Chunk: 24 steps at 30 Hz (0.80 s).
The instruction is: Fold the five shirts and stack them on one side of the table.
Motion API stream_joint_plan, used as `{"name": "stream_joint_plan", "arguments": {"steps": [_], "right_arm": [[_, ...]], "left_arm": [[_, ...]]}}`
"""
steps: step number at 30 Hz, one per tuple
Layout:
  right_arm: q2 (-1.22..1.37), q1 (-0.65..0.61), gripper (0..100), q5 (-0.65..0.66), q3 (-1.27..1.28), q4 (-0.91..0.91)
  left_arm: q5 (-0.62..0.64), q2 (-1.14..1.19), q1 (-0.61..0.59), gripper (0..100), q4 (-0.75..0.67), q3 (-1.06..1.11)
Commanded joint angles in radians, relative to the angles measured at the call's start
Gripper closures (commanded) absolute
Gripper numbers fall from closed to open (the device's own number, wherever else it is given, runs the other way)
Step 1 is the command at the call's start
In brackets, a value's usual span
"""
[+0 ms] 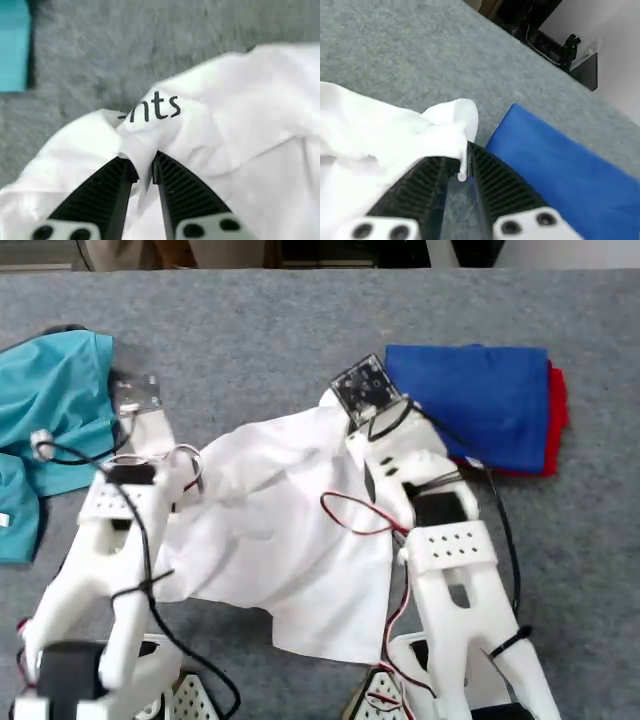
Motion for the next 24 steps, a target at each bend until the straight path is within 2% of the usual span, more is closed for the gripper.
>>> {"name": "stream_joint_plan", "arguments": {"steps": [1,4,7,11,20,24], "right_arm": [[-0.010,0.001,99.8,-0.023,0.031,-0.064],[0.033,0.030,99.8,-0.052,0.033,-0.071],[0.140,0.056,99.8,-0.091,-0.002,-0.083],[0.303,0.082,99.8,-0.086,-0.064,-0.126],[0.587,0.127,99.8,-0.084,-0.254,-0.123],[0.618,0.128,99.8,-0.083,-0.303,-0.075]], "left_arm": [[-0.008,0.073,0.017,98,0.133,-0.112],[-0.064,0.145,0.026,98,0.315,-0.187],[-0.114,0.203,0.021,98,0.428,-0.253],[-0.112,0.228,0.017,97,0.535,-0.347],[-0.077,0.228,0.023,77,0.730,-0.652],[-0.077,0.234,0.020,77,0.775,-0.793]]}}
